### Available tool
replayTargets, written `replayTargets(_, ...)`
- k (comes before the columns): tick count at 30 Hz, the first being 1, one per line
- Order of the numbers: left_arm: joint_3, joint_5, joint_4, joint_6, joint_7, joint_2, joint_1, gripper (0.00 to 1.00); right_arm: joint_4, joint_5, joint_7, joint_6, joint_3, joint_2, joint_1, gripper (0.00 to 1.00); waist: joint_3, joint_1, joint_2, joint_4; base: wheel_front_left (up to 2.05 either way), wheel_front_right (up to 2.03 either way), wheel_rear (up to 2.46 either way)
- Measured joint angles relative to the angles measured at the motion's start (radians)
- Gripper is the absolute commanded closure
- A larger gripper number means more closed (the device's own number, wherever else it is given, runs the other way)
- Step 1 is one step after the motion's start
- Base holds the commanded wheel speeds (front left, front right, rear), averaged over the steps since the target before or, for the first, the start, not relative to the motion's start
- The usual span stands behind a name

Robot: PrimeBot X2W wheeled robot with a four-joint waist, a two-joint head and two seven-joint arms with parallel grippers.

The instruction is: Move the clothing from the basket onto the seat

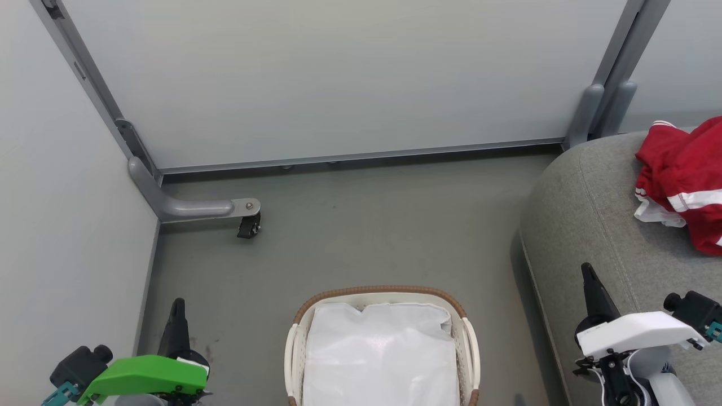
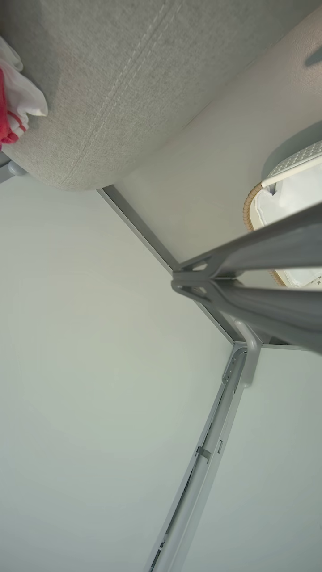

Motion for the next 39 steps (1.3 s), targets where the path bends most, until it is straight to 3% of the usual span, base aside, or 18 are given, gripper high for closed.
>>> replayTargets(39,0.071,-0.347,-0.034,-0.012,0.105,0.000,-0.037,1.00,-0.046,0.424,0.105,-0.001,-0.021,-0.004,0.002,1.00,-0.005,0.0000,0.0000,-0.004,0.00,0.00,0.00)
